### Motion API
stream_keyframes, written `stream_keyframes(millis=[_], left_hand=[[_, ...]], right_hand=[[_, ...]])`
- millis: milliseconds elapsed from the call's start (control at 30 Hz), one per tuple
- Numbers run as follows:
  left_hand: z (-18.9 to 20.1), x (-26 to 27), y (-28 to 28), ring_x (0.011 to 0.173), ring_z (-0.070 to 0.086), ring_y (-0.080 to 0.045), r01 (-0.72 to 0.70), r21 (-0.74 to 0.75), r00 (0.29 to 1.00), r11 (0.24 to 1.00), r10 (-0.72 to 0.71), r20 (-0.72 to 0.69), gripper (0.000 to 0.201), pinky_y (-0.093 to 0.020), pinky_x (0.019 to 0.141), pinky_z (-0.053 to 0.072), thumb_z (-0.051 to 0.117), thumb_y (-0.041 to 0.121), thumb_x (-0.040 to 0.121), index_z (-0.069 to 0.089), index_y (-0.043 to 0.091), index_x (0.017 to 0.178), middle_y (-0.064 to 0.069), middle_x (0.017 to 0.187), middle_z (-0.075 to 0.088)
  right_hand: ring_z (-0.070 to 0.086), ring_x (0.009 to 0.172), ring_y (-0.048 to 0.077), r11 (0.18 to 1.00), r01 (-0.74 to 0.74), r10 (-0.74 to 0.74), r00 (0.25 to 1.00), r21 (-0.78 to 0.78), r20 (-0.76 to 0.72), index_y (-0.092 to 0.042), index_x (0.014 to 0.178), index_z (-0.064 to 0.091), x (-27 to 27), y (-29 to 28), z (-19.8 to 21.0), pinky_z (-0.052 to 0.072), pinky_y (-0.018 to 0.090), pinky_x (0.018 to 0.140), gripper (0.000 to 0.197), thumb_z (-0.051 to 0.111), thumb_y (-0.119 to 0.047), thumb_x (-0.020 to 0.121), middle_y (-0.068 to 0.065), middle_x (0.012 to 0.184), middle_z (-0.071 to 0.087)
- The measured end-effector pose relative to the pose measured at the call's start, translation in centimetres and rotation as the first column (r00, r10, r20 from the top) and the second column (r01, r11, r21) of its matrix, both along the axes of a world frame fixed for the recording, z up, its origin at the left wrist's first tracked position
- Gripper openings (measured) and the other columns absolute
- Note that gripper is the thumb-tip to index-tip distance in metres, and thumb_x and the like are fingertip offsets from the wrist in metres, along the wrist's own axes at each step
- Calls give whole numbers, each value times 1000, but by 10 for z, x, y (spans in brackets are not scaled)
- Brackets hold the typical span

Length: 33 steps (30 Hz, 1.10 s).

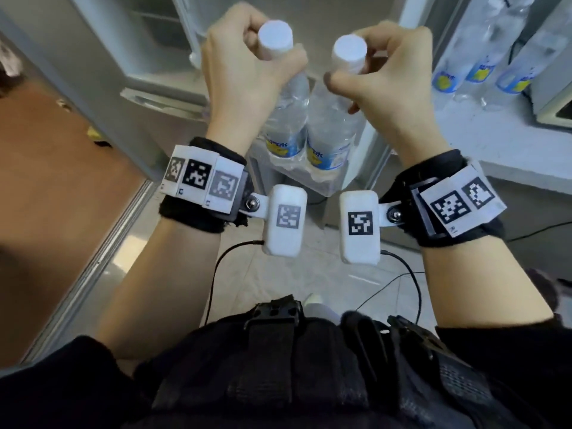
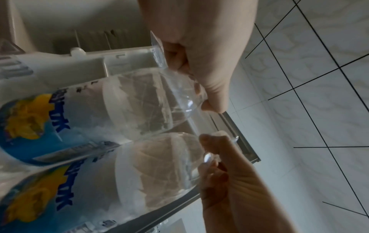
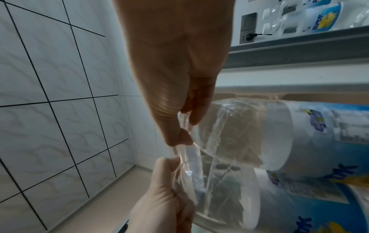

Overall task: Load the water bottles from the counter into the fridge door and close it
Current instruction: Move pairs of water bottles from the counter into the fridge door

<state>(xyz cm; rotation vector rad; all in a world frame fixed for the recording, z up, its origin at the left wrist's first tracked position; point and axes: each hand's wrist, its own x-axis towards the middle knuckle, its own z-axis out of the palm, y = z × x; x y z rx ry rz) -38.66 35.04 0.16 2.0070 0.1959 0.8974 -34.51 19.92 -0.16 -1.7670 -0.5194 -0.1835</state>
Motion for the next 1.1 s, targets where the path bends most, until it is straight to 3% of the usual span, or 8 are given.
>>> stream_keyframes(millis=[233, 400, 567, 700, 800, 900, 1000, 1100], left_hand=[[-14, 45, 9, 60, 40, -2, 93, 29, 995, 995, -93, -29, 32, -20, 58, 34, 68, 32, 61, 37, 34, 67, 17, 62, 43], [-19, 71, 18, 60, 40, -1, 119, 25, 993, 993, -119, 11, 28, -23, 59, 34, 68, 34, 62, 43, 27, 71, 18, 62, 44], [-27, 90, 32, 57, 37, 2, 167, 57, 982, 984, -171, 81, 30, -19, 58, 31, 69, 32, 66, 40, 27, 72, 19, 61, 39], [-35, 104, 43, 57, 37, 6, 233, 70, 966, 970, -239, 94, 33, -13, 58, 30, 70, 29, 67, 41, 20, 78, 20, 62, 38], [-56, 111, 48, 59, 42, 0, 308, 51, 950, 950, -310, 40, 28, -20, 59, 34, 72, 27, 69, 51, 15, 83, 17, 68, 46], [-87, 108, 44, 65, 49, -15, 353, 54, 935, 934, -351, -49, 34, -27, 60, 36, 75, 24, 67, 56, 3, 87, 3, 74, 54], [-115, 98, 42, 66, 50, -17, 426, 64, 900, 903, -415, -131, 31, -30, 60, 40, 75, 22, 66, 56, 7, 85, -8, 75, 63], [-122, 96, 45, 62, 43, -9, 473, 95, 876, 876, -456, -157, 34, -21, 58, 32, 76, 23, 65, 58, 1, 84, -6, 73, 61]], right_hand=[[54, 60, 16, 991, 134, -135, 988, 17, 73, -11, 79, 67, 31, 7, -10, 53, 40, 43, 20, 69, -16, 60, 0, 76, 53], [59, 67, 35, 981, 185, -176, 974, -50, 142, -16, 79, 65, 47, 12, -15, 50, 48, 50, 17, 69, -16, 62, 6, 79, 55], [50, 62, 20, 969, 237, -226, 965, -72, 133, -36, 71, 57, 49, 23, -28, 46, 40, 52, 25, 69, -15, 65, -4, 75, 46], [36, 62, 4, 937, 306, -293, 951, -168, 97, -4, 77, 64, 50, 30, -47, 30, 16, 54, 15, 70, -15, 69, -3, 77, 41], [34, 64, 2, 918, 342, -332, 940, -200, 81, -1, 78, 63, 48, 34, -65, 31, 16, 56, 17, 70, -15, 70, -12, 76, 34], [43, 66, 11, 900, 359, -356, 933, -247, 58, 0, 83, 65, 39, 40, -85, 37, 21, 58, 17, 71, -7, 68, -3, 83, 41], [51, 74, 22, 871, 413, -419, 907, -266, 37, -4, 89, 68, 28, 38, -101, 42, 24, 59, 22, 70, -6, 68, -4, 86, 43], [52, 73, 11, 849, 454, -469, 883, -271, 10, -8, 89, 68, 25, 37, -104, 43, 20, 60, 22, 69, -8, 66, -6, 85, 44]])
